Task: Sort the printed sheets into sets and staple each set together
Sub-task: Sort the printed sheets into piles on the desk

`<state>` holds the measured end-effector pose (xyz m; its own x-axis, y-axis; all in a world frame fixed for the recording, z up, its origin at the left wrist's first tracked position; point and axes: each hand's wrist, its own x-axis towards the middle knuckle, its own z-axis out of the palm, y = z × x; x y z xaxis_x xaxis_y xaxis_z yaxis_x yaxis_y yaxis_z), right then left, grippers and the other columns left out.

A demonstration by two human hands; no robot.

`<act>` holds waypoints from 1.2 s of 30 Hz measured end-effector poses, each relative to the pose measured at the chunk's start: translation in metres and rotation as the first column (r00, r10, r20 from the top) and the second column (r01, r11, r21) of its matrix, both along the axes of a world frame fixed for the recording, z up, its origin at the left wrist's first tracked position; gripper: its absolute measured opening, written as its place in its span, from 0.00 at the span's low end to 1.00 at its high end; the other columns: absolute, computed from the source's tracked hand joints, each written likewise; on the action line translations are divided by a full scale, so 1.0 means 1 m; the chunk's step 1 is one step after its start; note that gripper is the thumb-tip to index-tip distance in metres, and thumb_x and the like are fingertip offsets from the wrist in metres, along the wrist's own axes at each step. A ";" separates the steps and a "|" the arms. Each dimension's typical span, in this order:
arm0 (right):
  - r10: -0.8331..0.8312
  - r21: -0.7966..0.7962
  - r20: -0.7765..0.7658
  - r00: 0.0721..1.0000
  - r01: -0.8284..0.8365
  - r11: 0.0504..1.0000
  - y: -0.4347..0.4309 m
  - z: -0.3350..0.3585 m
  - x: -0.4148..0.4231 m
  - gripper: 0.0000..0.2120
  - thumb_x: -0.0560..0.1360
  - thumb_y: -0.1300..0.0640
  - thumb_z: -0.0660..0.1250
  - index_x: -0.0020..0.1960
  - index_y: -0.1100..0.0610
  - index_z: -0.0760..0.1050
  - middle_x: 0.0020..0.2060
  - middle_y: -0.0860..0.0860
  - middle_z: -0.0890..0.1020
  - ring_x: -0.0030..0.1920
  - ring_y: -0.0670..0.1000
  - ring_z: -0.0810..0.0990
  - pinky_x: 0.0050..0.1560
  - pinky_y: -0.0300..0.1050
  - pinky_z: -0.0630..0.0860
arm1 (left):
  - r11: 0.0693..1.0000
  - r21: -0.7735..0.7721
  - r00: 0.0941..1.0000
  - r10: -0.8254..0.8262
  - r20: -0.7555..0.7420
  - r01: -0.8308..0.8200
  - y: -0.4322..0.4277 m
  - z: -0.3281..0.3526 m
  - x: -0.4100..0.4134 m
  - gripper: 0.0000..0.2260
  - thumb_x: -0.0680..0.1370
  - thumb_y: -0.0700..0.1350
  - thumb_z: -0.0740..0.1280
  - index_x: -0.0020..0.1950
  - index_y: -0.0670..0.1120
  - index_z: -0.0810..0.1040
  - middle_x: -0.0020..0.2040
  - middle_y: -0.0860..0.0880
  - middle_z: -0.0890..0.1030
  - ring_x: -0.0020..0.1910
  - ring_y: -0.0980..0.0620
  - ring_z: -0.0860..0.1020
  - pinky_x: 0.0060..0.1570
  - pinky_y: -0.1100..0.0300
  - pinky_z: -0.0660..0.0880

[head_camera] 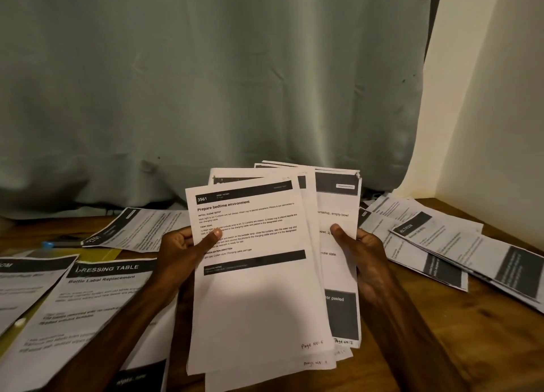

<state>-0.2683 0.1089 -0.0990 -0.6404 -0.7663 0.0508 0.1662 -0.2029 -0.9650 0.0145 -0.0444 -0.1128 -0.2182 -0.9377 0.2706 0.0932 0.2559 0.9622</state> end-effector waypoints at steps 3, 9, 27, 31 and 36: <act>0.006 -0.046 0.032 0.999 -0.004 0.999 0.004 0.001 0.000 0.16 0.75 0.56 0.75 0.62 0.59 0.80 0.52 0.55 0.87 0.50 0.62 0.87 0.56 0.67 0.81 | 1.000 0.001 1.000 -0.003 -0.021 0.003 -0.003 -0.001 0.002 0.09 0.74 0.45 0.76 0.53 0.51 0.83 0.42 0.56 0.87 0.43 0.53 0.87 0.36 0.63 0.83; 0.004 -0.078 0.077 0.997 0.002 0.997 0.006 0.000 -0.001 0.18 0.74 0.60 0.76 0.62 0.59 0.80 0.53 0.56 0.87 0.50 0.62 0.87 0.55 0.66 0.82 | 0.998 0.048 0.998 -0.044 -0.044 0.046 -0.008 -0.002 0.004 0.18 0.70 0.52 0.76 0.58 0.49 0.83 0.49 0.49 0.88 0.47 0.47 0.87 0.47 0.50 0.84; -0.088 -0.017 0.082 0.993 0.089 0.996 0.012 0.004 -0.002 0.15 0.72 0.60 0.79 0.57 0.59 0.82 0.50 0.56 0.88 0.46 0.59 0.88 0.47 0.56 0.85 | 0.995 0.052 0.993 -0.076 -0.090 0.081 -0.013 -0.008 0.003 0.08 0.79 0.49 0.71 0.58 0.52 0.82 0.51 0.54 0.87 0.50 0.52 0.86 0.46 0.58 0.83; -0.189 0.113 -0.160 0.969 0.208 0.972 0.022 0.012 -0.023 0.06 0.76 0.58 0.75 0.53 0.56 0.82 0.47 0.50 0.87 0.40 0.51 0.88 0.36 0.43 0.83 | 0.999 0.038 0.998 -0.032 -0.061 0.034 -0.016 -0.011 0.001 0.08 0.78 0.51 0.72 0.56 0.53 0.82 0.50 0.55 0.87 0.51 0.51 0.86 0.51 0.53 0.82; -0.130 0.363 -0.664 0.736 0.470 0.804 0.052 0.021 -0.093 0.21 0.80 0.52 0.70 0.69 0.63 0.75 0.65 0.60 0.79 0.58 0.59 0.80 0.56 0.49 0.76 | 1.000 0.005 0.998 -0.026 -0.060 0.026 -0.010 -0.010 -0.005 0.06 0.79 0.47 0.72 0.56 0.54 0.81 0.44 0.62 0.87 0.47 0.57 0.86 0.42 0.64 0.82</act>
